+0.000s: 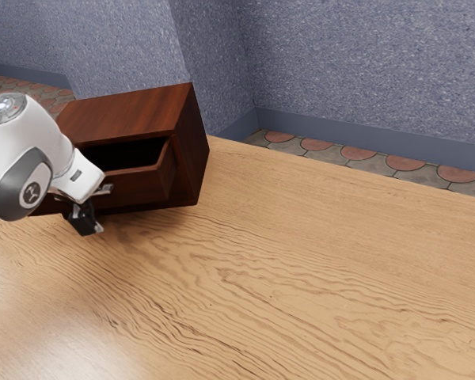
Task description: Pull the drawer handle with one arm to open the drawer
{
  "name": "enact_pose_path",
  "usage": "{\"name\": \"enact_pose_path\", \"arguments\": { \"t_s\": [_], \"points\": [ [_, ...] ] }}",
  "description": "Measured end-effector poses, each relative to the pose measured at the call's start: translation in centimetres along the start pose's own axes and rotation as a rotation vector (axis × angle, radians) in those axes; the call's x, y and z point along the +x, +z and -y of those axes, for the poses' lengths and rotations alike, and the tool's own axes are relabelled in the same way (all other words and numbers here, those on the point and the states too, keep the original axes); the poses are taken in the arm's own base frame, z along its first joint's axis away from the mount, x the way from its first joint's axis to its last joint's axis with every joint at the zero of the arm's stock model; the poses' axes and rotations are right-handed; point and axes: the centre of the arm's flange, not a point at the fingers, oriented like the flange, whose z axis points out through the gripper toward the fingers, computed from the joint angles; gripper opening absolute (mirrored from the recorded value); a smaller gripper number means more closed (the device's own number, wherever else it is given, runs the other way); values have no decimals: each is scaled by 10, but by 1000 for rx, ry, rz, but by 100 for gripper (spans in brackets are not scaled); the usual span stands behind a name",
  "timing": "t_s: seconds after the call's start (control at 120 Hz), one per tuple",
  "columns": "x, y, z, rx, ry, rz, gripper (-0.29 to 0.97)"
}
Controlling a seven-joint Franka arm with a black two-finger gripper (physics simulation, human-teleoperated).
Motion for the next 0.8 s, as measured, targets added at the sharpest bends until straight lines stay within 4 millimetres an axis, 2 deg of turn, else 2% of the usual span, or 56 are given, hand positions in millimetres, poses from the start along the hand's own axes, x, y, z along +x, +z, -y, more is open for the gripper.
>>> {"name": "enact_pose_path", "arguments": {
  "t_s": [0.517, 0.8],
  "points": [
    [-13, -22, -33, -8, 4, -29, 55],
    [-19, -32, -46, -7, 13, -34, 55]
  ]
}}
